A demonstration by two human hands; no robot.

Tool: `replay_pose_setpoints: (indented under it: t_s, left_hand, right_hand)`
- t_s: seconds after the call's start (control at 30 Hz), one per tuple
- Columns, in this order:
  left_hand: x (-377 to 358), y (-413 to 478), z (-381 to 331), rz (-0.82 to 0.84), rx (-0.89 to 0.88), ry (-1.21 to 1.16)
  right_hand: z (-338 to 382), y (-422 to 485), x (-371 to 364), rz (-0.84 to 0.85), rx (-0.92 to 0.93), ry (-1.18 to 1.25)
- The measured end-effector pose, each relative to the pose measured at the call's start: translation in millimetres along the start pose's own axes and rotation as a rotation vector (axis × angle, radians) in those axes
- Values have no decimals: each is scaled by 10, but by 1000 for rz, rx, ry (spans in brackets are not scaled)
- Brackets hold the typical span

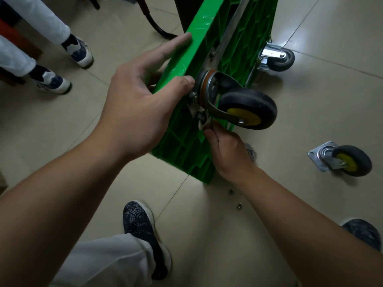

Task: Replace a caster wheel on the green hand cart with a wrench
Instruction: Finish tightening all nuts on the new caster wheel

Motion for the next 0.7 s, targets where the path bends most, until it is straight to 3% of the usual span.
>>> replay_pose_setpoints:
  t_s: [0.13,0.4,0.7]
  left_hand:
    - [17,8,-7,-9,6,16]
    - [1,15,5,-54,36,23]
    - [11,-7,-28,-112,66,36]
  right_hand:
    - [101,-110,-122,14,-132,154]
    - [218,-183,-33,18,-241,116]
    - [368,-274,-166,-45,-380,267]
Point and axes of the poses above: each hand's wrist, its own y-axis towards the middle knuckle, its own x-axis out of the back of the hand, z = x × y, the point moved 5 cm from there along y, towards the middle knuckle, and after that the axes turned 4 degrees about z, right-handed, at the moved point
